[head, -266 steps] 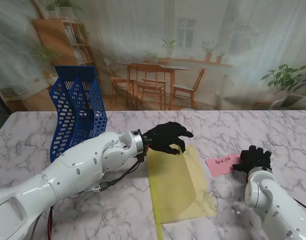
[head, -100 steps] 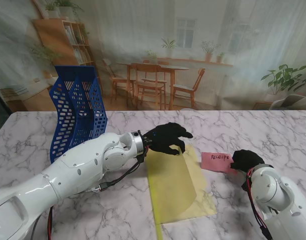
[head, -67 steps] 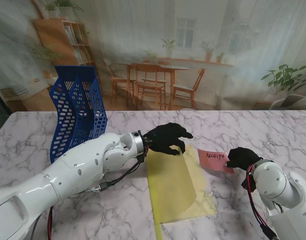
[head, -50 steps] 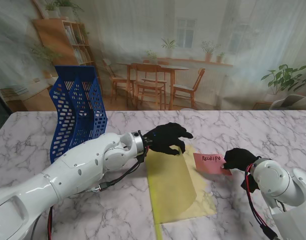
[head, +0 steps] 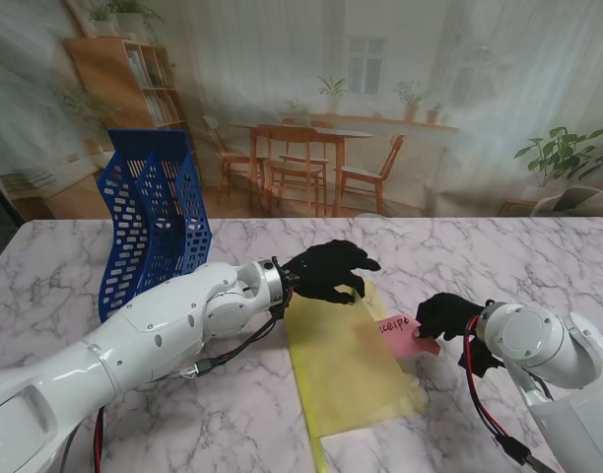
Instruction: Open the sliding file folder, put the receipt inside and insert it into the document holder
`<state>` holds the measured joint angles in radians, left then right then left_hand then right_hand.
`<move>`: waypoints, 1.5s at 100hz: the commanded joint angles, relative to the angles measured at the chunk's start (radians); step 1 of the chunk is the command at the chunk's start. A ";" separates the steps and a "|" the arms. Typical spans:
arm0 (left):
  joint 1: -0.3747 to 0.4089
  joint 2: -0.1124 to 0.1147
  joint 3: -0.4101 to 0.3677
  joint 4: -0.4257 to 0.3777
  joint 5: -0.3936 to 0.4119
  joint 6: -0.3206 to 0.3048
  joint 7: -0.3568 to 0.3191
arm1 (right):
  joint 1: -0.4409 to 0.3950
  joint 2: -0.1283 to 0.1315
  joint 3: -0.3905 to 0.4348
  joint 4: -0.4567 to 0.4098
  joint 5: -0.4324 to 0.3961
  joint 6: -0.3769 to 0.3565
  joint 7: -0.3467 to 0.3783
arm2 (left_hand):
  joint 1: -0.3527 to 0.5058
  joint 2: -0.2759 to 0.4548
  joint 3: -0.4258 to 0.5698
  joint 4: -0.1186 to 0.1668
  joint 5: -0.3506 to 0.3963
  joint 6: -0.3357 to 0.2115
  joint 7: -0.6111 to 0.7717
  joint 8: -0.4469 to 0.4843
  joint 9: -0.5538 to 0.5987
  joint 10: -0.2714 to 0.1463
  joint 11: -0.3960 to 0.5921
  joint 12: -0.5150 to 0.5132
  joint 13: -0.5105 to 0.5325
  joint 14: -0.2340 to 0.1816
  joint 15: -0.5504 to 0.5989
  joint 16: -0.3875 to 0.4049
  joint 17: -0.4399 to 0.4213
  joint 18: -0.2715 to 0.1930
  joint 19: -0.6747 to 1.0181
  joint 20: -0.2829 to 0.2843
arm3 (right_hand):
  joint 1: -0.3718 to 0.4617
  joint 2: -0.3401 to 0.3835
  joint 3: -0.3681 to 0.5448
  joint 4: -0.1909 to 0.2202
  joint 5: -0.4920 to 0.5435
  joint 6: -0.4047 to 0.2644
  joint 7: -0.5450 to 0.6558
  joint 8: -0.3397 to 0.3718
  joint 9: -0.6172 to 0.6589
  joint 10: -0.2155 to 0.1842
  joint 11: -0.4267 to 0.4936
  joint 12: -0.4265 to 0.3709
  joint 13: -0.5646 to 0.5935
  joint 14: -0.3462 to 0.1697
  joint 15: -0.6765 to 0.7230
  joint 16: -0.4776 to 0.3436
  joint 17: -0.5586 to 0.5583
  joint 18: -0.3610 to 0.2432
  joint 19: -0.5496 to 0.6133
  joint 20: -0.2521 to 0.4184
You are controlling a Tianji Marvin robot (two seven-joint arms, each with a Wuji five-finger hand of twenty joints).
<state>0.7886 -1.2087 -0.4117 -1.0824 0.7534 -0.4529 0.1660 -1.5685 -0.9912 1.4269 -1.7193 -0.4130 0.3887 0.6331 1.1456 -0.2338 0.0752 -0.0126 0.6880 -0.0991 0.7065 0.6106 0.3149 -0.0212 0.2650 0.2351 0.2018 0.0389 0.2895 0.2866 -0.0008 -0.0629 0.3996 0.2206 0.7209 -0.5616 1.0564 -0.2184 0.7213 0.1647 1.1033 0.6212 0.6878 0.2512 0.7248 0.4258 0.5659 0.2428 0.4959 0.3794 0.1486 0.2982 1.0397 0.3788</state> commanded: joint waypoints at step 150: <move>0.009 -0.019 0.010 0.012 0.014 0.002 0.044 | 0.238 0.014 -0.331 0.112 0.002 0.338 -0.019 | 0.048 0.063 -0.006 0.002 0.012 0.003 0.061 0.024 0.022 -0.011 0.018 0.011 0.015 0.004 0.016 0.012 -0.008 -0.029 0.011 0.005 | 0.026 0.060 -0.038 0.035 0.011 -0.019 0.054 0.008 0.053 0.010 0.186 0.123 0.072 0.030 0.323 0.119 0.077 0.018 0.273 0.110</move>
<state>0.8023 -1.2162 -0.4067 -1.0756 0.7726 -0.4560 0.2187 -1.3429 -0.9737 1.1054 -1.5962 -0.4143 0.7143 0.6052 1.1456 -0.2318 0.0747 -0.0126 0.6879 -0.0956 0.7104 0.6109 0.3149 -0.0212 0.2670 0.2351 0.2018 0.0389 0.2895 0.2874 -0.0008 -0.0629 0.3996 0.2206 0.7209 -0.5236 1.0154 -0.2079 0.7197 0.1655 1.1036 0.6311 0.7201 0.2607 0.8570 0.5364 0.6150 0.2557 0.7656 0.4808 0.2167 0.3023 1.2781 0.4722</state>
